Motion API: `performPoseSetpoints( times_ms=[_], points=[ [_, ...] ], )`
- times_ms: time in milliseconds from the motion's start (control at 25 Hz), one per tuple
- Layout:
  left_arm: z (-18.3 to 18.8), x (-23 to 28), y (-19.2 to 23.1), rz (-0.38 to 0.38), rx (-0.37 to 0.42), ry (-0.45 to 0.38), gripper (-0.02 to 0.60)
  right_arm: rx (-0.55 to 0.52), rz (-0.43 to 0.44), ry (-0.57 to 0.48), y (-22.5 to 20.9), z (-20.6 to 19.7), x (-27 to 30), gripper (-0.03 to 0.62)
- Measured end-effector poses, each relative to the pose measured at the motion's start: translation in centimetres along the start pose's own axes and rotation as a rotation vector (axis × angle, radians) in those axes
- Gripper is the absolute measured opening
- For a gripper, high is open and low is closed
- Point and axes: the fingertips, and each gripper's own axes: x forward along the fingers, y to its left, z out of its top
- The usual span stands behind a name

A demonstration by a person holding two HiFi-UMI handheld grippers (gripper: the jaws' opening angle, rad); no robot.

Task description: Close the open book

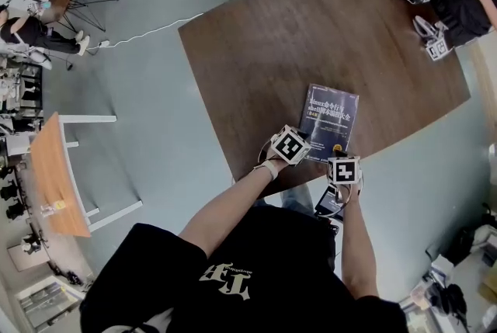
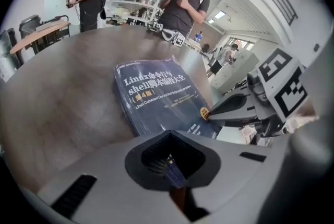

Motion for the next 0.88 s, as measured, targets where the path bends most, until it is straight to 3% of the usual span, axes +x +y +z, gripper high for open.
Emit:
performPoseSetpoints(
  times_ms=[160,400,680,880],
  points=[
    [0.0,0.4,0.5,0.014,0.007,0.005,0.003,-0.012,0.016,0.026,0.2,0.0,0.1,-0.011],
    [-0.3,1.6,0.3,0.006,0.0,0.113,0.003,-0.035,0.018,0.068,-0.3,-0.2,0.5,-0.011],
    [-0.2,2.2,0.4,0.117,0.084,0.27,0.003,-0.082,0.029,0.138,0.1,-0.1,0.5,-0.011],
    [-0.4,1.6,0.4,0.155,0.128,0.3,0.003,-0.106,0.013,0.162,0.8,0.4,0.1,-0.01]
  ],
)
